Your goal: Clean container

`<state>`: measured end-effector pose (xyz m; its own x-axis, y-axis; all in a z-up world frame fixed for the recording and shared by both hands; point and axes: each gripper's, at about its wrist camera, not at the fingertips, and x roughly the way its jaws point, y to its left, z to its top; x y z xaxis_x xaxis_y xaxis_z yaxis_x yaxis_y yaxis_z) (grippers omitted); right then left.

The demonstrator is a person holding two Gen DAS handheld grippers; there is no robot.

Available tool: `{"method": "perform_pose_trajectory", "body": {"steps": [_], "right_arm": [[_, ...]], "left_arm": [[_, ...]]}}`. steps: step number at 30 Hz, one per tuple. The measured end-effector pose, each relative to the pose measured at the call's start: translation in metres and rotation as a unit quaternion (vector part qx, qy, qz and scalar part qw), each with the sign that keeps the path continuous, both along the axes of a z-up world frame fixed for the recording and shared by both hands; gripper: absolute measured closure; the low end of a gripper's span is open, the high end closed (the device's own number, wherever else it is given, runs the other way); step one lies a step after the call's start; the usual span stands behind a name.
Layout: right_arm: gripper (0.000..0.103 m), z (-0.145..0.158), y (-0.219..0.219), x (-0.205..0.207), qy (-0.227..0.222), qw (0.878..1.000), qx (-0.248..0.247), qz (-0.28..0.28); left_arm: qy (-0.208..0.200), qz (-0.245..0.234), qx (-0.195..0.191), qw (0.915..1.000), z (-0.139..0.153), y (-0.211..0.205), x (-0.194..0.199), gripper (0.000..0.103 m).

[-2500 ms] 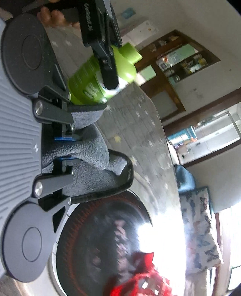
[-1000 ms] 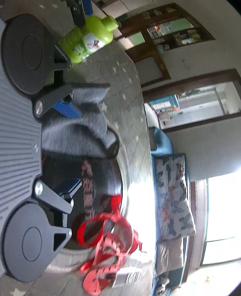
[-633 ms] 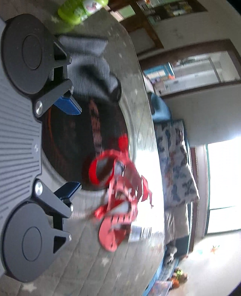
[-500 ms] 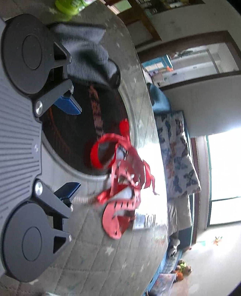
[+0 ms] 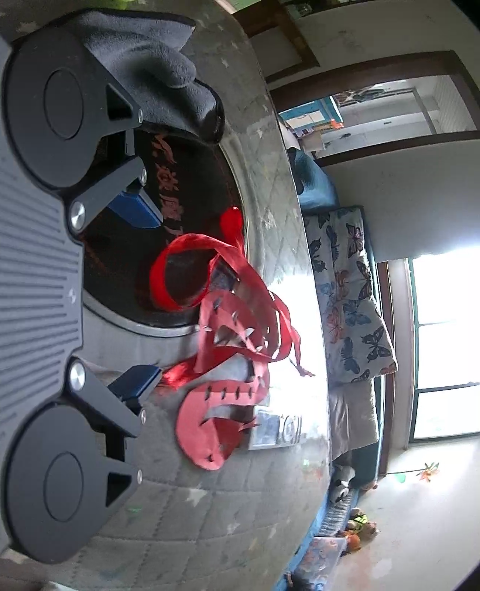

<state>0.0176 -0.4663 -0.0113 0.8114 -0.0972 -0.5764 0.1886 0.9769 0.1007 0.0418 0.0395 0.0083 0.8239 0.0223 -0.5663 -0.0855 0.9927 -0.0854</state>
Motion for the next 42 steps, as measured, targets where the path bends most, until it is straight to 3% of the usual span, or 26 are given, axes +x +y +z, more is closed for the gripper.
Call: {"method": "perform_pose_trajectory", "body": {"steps": [15, 28, 38, 42], "right_arm": [[0.014, -0.005, -0.013, 0.042, 0.014, 1.0, -0.016, -0.01], [0.0, -0.008, -0.018, 0.06, 0.022, 1.0, -0.016, 0.001], [0.0, -0.009, -0.017, 0.067, 0.032, 0.999, -0.029, 0.002], [0.0, -0.011, -0.008, 0.072, 0.049, 0.997, -0.06, 0.001]], "left_arm": [[0.023, 0.0, -0.013, 0.9997, -0.012, 0.003, 0.046, 0.0], [0.041, -0.006, 0.029, 0.9987, -0.018, -0.009, 0.067, 0.0], [0.046, -0.008, 0.039, 0.9981, -0.02, -0.006, 0.082, 0.0], [0.046, -0.002, 0.039, 0.9982, -0.019, -0.001, 0.09, 0.0]]}}
